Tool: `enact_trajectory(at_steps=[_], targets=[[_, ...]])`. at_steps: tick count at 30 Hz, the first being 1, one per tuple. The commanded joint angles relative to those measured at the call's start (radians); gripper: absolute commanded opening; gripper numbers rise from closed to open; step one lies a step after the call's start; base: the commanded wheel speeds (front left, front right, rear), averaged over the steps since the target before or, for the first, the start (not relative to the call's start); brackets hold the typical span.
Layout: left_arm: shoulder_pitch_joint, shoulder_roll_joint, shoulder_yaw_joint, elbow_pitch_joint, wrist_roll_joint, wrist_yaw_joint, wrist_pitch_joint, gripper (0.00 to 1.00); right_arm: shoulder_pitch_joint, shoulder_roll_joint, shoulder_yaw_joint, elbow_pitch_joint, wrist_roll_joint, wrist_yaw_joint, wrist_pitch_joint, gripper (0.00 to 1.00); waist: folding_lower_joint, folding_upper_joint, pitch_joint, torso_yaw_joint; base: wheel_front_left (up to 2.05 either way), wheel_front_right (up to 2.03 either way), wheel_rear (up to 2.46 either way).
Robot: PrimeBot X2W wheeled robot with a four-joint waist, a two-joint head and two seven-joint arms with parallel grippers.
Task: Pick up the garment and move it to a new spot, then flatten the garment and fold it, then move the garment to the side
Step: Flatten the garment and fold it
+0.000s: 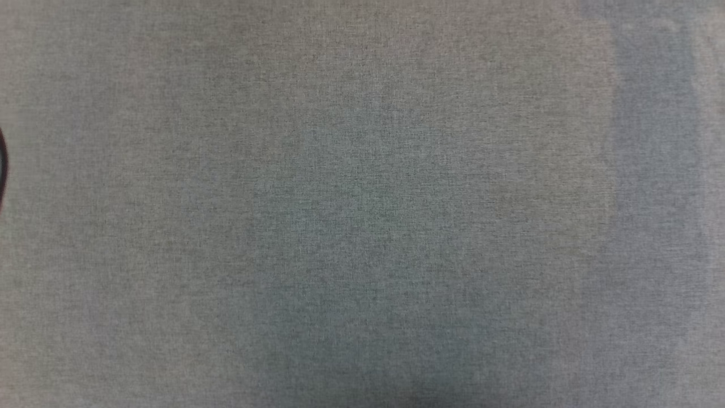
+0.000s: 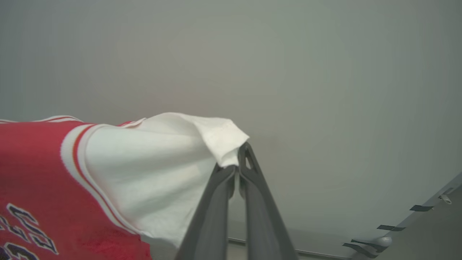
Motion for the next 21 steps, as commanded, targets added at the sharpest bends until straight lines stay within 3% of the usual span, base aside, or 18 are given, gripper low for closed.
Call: enact_trajectory(at_steps=[1, 7, 14, 21], targets=[[0.029, -0.003, 0.007, 0.012, -0.018, -0.009, -0.007, 0.0, 0.008, -0.001, 0.018, 0.003, 0.02, -0.002, -0.006, 0.0, -0.0002, 0.0, 0.015, 0.004, 0.0, 0.0, 0.0], [0.14, -0.031, 0.016, 0.049, -0.069, -0.069, 0.001, 0.0, 0.114, -0.017, 0.119, -0.027, 0.124, -0.002, -0.015, 0.0, -0.0002, 0.0, -0.005, 0.01, 0.0, 0.0, 0.0], [0.347, -0.055, 0.021, 0.041, -0.126, -0.142, -0.01, 0.0, 0.354, -0.074, 0.213, -0.125, 0.252, -0.002, -0.054, 0.0, -0.0002, 0.0, -0.065, 0.019, 0.0, 0.0, 0.0], [0.584, -0.038, 0.031, -0.036, -0.159, -0.148, -0.049, 0.0, 0.635, -0.126, 0.234, -0.262, 0.342, -0.002, -0.112, 0.0, -0.0002, 0.0, -0.143, 0.019, 0.0, 0.0, 0.0]])
